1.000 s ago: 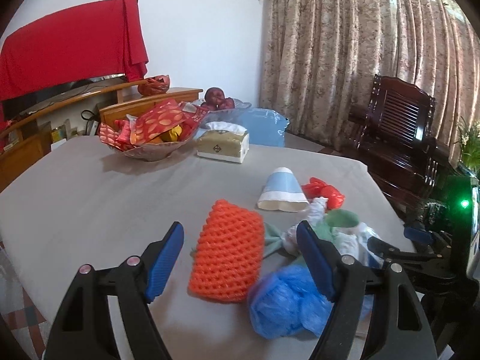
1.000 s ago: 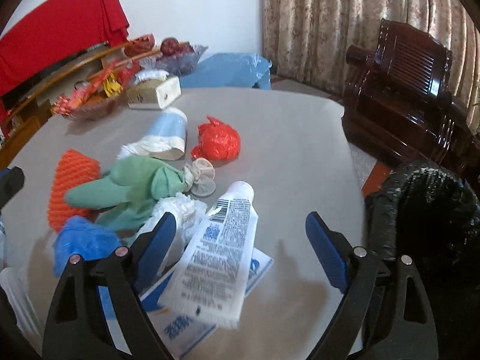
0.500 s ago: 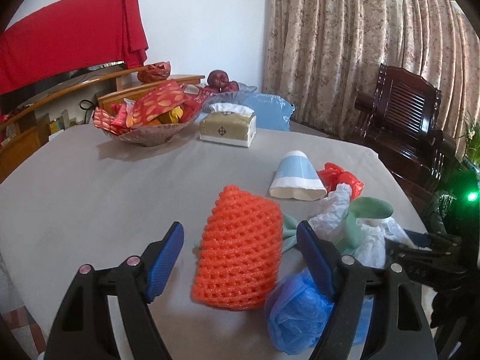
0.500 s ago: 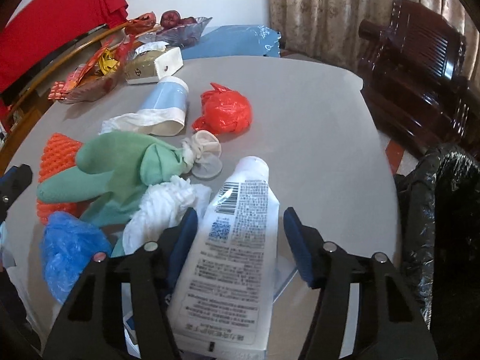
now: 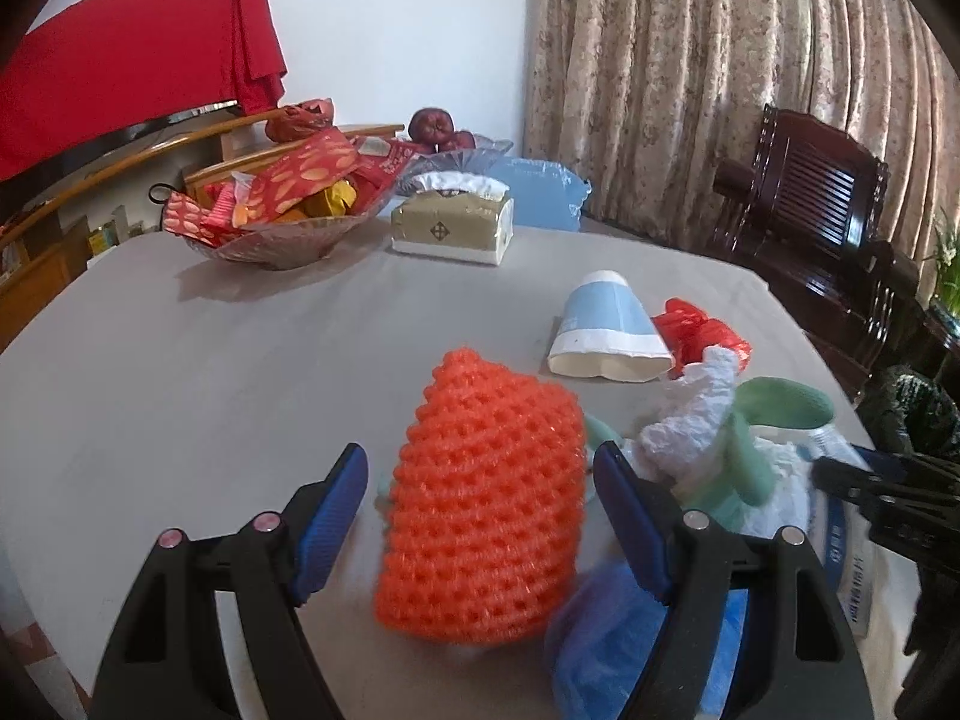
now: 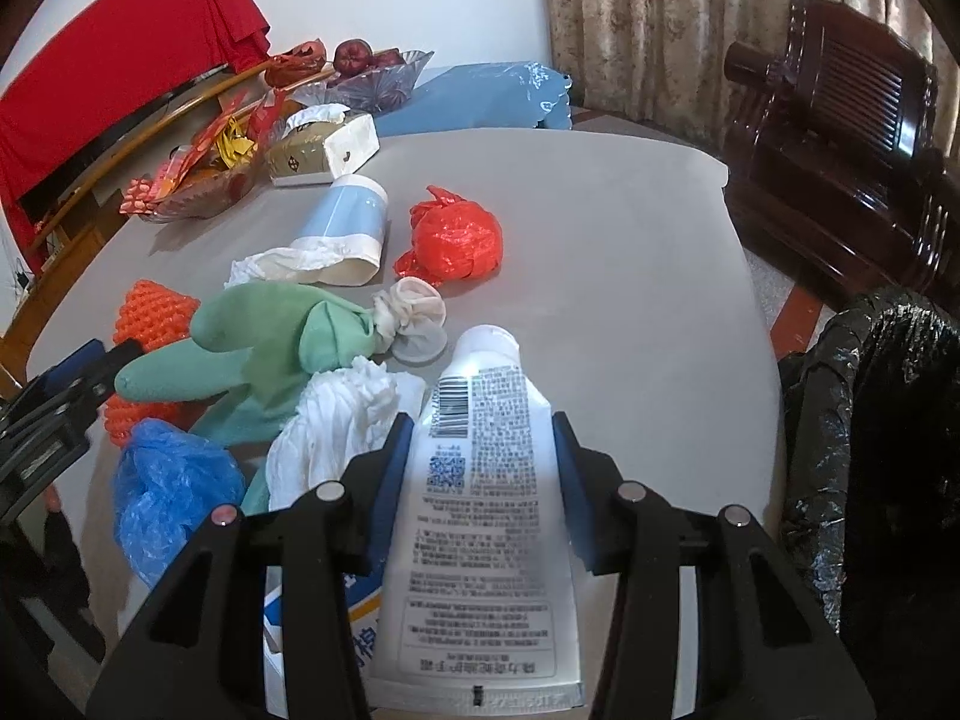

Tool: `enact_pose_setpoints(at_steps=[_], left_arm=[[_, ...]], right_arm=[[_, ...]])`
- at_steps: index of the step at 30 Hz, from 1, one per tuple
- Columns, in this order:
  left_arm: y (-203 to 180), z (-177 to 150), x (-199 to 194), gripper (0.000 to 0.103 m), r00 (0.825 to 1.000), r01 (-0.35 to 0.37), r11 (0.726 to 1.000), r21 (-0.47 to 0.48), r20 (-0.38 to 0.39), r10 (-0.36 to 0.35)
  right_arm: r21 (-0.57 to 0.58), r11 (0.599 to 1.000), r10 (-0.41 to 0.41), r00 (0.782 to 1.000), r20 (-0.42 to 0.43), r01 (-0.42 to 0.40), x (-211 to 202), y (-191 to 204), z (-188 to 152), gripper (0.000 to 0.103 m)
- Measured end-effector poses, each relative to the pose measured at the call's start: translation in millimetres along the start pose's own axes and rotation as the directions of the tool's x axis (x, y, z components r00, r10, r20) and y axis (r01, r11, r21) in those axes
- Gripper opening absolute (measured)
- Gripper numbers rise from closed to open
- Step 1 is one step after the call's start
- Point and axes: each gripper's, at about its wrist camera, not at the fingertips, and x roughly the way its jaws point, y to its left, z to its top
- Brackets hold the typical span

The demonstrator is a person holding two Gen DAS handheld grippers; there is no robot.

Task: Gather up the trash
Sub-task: 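Grasp the white tube with the right tool while the left grasps an orange net, then move both tools over the bin and release the tube and net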

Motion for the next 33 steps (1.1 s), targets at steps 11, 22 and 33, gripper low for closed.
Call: enact_pose_setpoints(at_steps=[11, 22, 33], left_arm=[[8, 3, 6, 0.031, 0.999, 0.042, 0.998, -0.046, -0.026, -0.044], [1, 34, -57, 0.026, 0.995, 0.053, 0.998, -0.041, 0.09, -0.049], [-58, 55, -93, 0.026, 0.98, 0.138, 0.99, 0.019, 0.14, -0.139]], right_arm=[[-0.018, 1.0, 0.006, 1.0, 0.03, -0.005, -14, 4, 2, 0.044], [-0.019, 0.999, 0.043, 0.991, 0.126, -0.041, -57, 10, 17, 0.044], [-0.032, 0.998, 0.052, 0.966, 0.255, -0.045, -122, -1, 31, 0.044]])
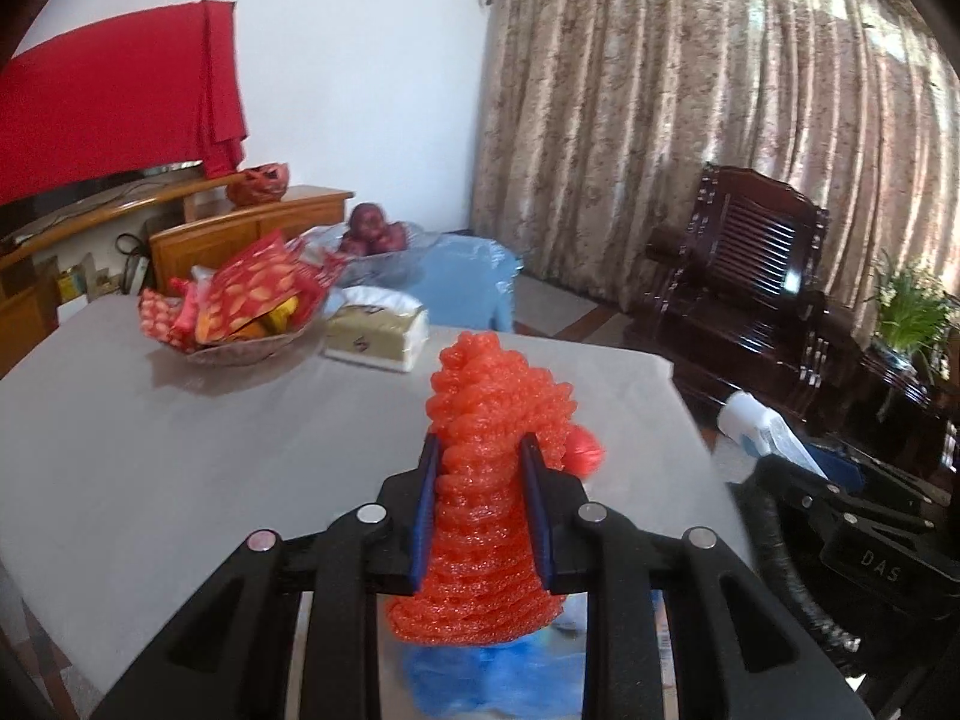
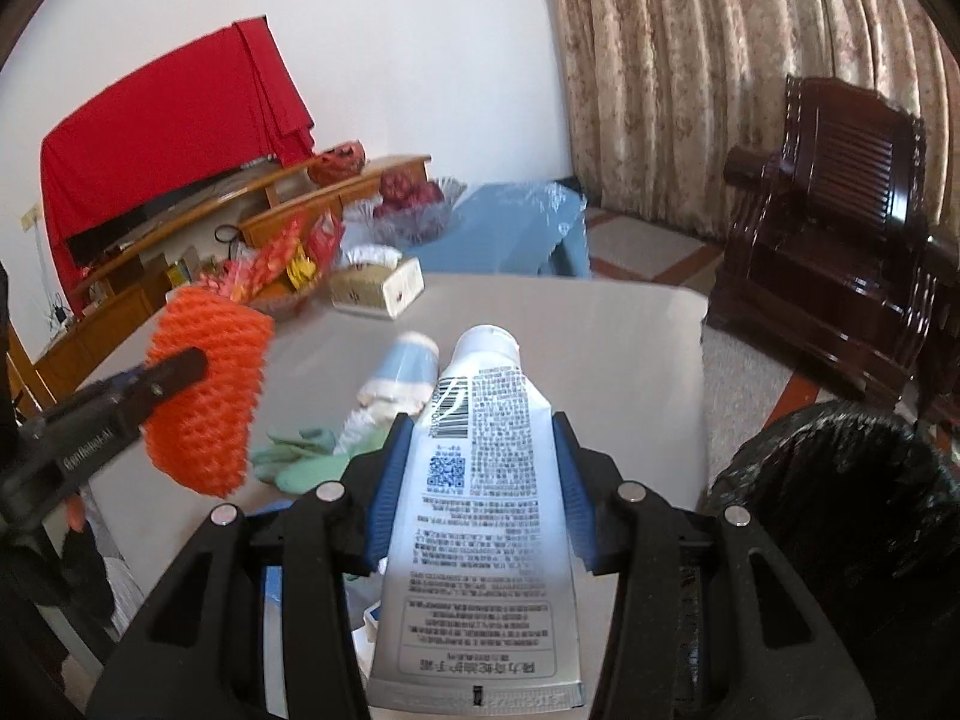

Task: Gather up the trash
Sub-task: 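Move both tools over the bin and release the tube and net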

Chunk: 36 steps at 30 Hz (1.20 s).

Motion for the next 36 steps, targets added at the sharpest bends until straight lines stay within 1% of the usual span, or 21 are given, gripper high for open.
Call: enact_pose_setpoints(at_steps=[5, 8, 14, 17, 21, 26, 32, 36], left_arm=[[-29, 4, -1, 0.026, 0.999, 0.053, 0.999, 0.013, 0.004, -0.053], [-54, 7, 0, 0.026, 0.996, 0.089, 0.996, 0.031, 0.01, -0.089], [-104, 9, 4, 0.026, 0.985, 0.168, 0.983, 0.076, 0.014, -0.17], [-128, 8, 8, 0.026, 0.978, 0.206, 0.974, 0.091, 0.005, -0.207], [-166, 4, 15, 0.026, 0.965, 0.263, 0.957, 0.125, -0.009, -0.264], [-212, 0, 28, 0.026, 0.944, 0.33, 0.93, 0.16, -0.031, -0.33], [-257, -6, 45, 0.026, 0.925, 0.378, 0.906, 0.189, -0.051, -0.376], [-279, -11, 55, 0.026, 0.919, 0.393, 0.895, 0.212, -0.066, -0.388]], right_arm=[[0.011, 1.0, -0.024, 0.999, 0.042, 0.024, -27, -17, 5, 0.044], [0.022, 0.999, -0.051, 0.997, 0.062, 0.05, -42, -31, 7, 0.044], [0.059, 0.991, -0.124, 0.988, 0.092, 0.119, -72, -69, 4, 0.044], [0.082, 0.983, -0.172, 0.98, 0.102, 0.164, -87, -94, -1, 0.044], [0.115, 0.965, -0.245, 0.965, 0.096, 0.234, -105, -130, -13, 0.044], [0.141, 0.944, -0.31, 0.948, 0.073, 0.298, -114, -164, -28, 0.044], [0.166, 0.921, -0.364, 0.93, 0.044, 0.353, -114, -200, -43, 0.044], [0.175, 0.908, -0.39, 0.92, 0.024, 0.38, -112, -219, -52, 0.044]])
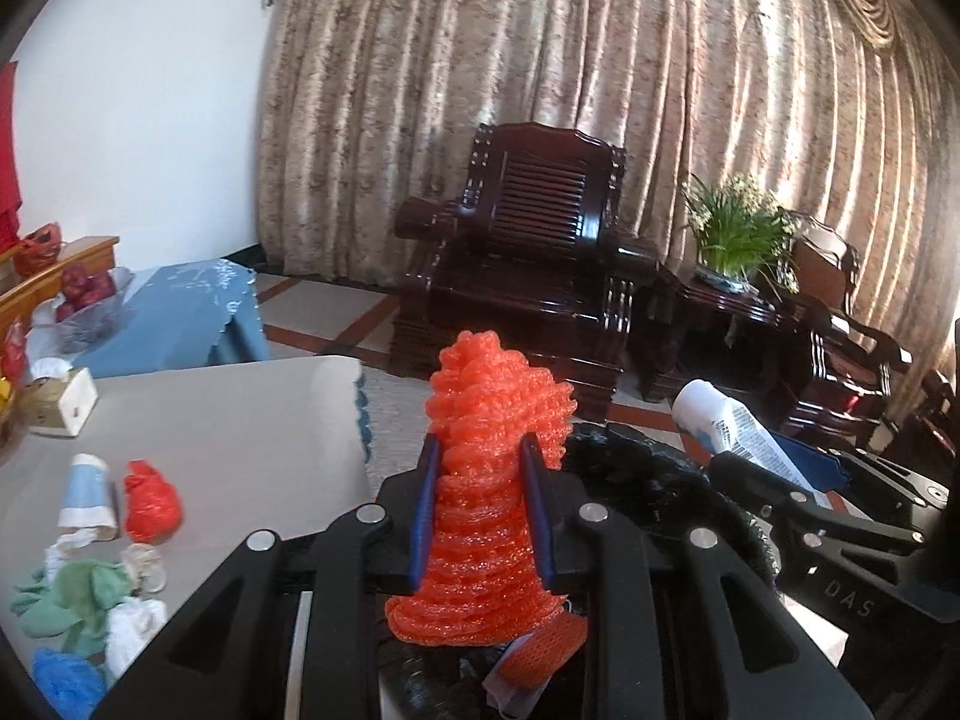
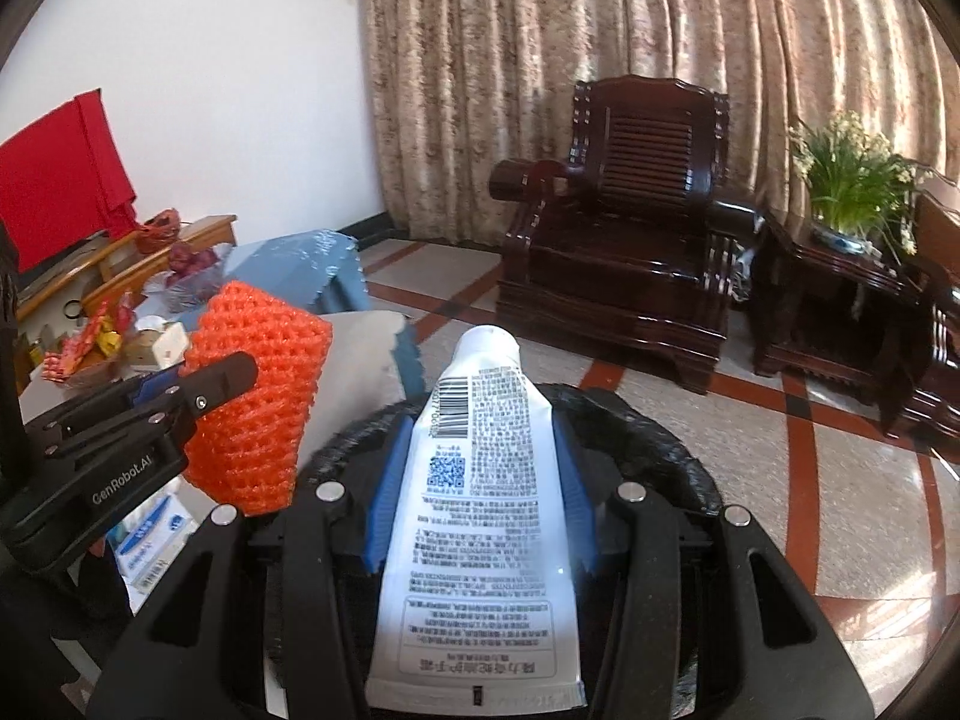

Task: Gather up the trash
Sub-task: 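Move both tools over the bin and release the tube and net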

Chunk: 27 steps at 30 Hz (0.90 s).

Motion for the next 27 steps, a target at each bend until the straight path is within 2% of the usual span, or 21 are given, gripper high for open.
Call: enact_pose_setpoints(at_steps=[5, 7, 8, 9, 10, 12, 14, 17, 24, 27], left_arm=[[-11, -3, 24, 0.028, 0.999, 0.02, 1.0, 0.007, -0.041, -0.02], [-13, -5, 31, 0.036, 0.997, 0.032, 0.999, 0.005, -0.063, -0.032], [-14, -6, 33, 0.049, 0.997, 0.034, 0.999, 0.002, -0.069, -0.034], [-13, -7, 35, 0.069, 0.996, 0.039, 0.999, -0.006, -0.085, -0.039], [-12, -7, 35, 0.074, 0.995, 0.038, 0.999, -0.015, -0.088, -0.039], [-10, -8, 32, 0.076, 0.995, 0.041, 0.999, -0.02, -0.085, -0.043], [-5, -8, 26, 0.079, 0.997, 0.029, 0.999, -0.016, -0.078, -0.03], [7, -8, 13, 0.083, 0.998, 0.009, 1.0, -0.015, -0.059, -0.01], [46, -9, -32, 0.087, 0.997, -0.075, 0.997, -0.022, -0.006, 0.075], [69, -13, -59, 0.087, 0.991, -0.131, 0.991, -0.039, 0.02, 0.131]], right_arm=[[0.019, 0.999, -0.03, 0.999, -0.025, 0.031, 13, -14, -6, 0.044], [0.018, 0.999, -0.035, 0.998, -0.044, 0.036, 21, -20, -9, 0.045], [0.011, 0.999, -0.052, 0.998, -0.047, 0.053, 24, -21, -11, 0.051], [0.005, 0.998, -0.068, 0.996, -0.049, 0.068, 25, -20, -13, 0.058], [0.0, 0.996, -0.084, 0.995, -0.047, 0.084, 25, -20, -16, 0.067], [-0.004, 0.995, -0.104, 0.994, -0.045, 0.104, 25, -18, -20, 0.071], [0.005, 0.993, -0.115, 0.992, -0.044, 0.115, 24, -20, -24, 0.087], [0.021, 0.992, -0.124, 0.992, -0.027, 0.125, 17, -19, -29, 0.095], [0.04, 0.998, -0.05, 0.999, -0.016, 0.05, 8, 7, -28, 0.097], [0.025, 1.0, 0.005, 1.0, -0.002, -0.005, 3, 33, -24, 0.097]])
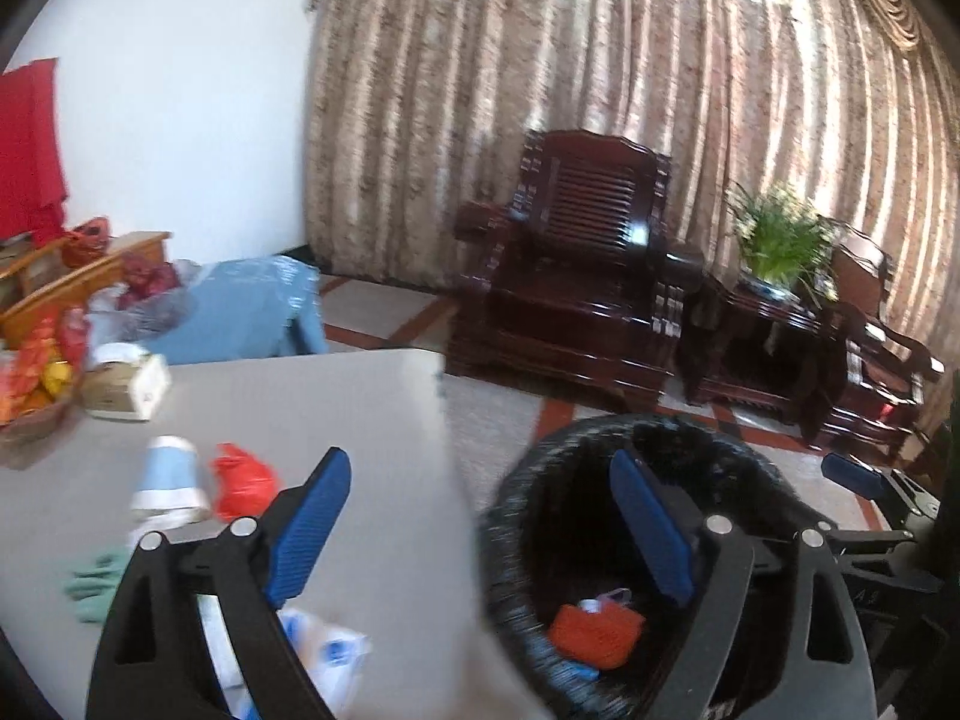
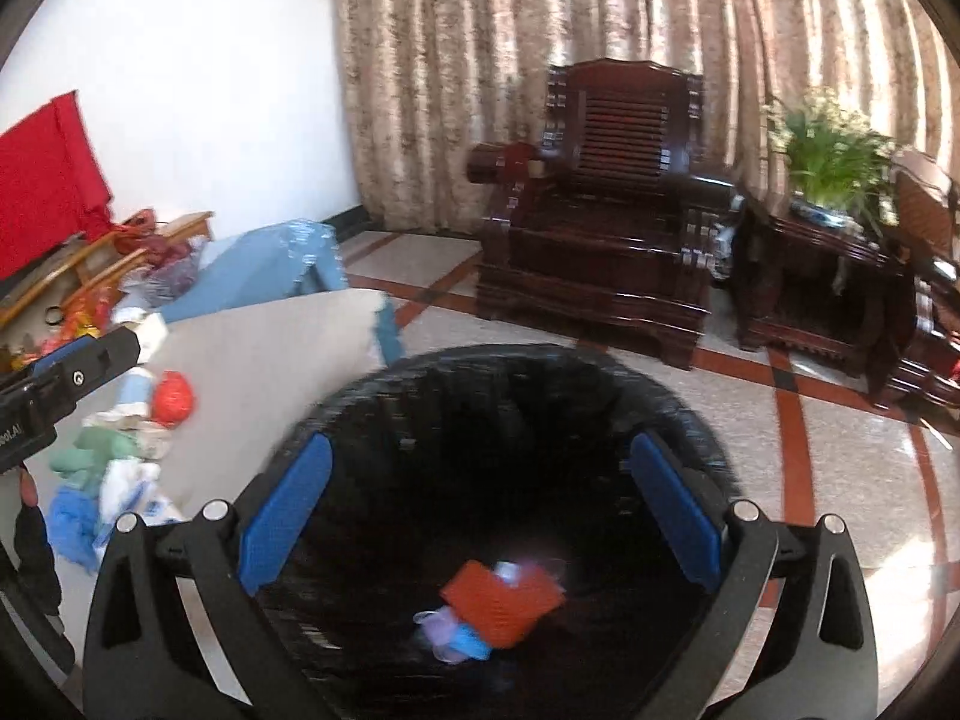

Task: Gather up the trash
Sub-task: 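Move both tools over the bin and release the tube and net, then grasp the alcohol pad box with the right tool while the left grasps blue bags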

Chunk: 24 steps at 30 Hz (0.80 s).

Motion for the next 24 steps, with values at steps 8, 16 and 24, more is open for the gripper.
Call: enact_pose_setpoints(at_steps=[8, 16, 24], left_arm=[[75, -21, -54, 0.087, 0.985, -0.169, 0.984, -0.062, 0.027, 0.171], [135, -63, -82, 0.087, 0.948, -0.317, 0.944, -0.093, -0.02, 0.316], [161, -101, -81, 0.087, 0.931, -0.362, 0.924, -0.125, -0.092, 0.352]], right_arm=[[-0.052, 0.991, 0.127, 0.992, 0.014, -0.126, -2, 72, 1, 0.097], [-0.1, 0.979, 0.18, 0.984, -0.01, -0.18, 7, 139, -16, 0.097], [-0.169, 0.953, 0.238, 0.967, -0.094, -0.251, 18, 193, -48, 0.097]])
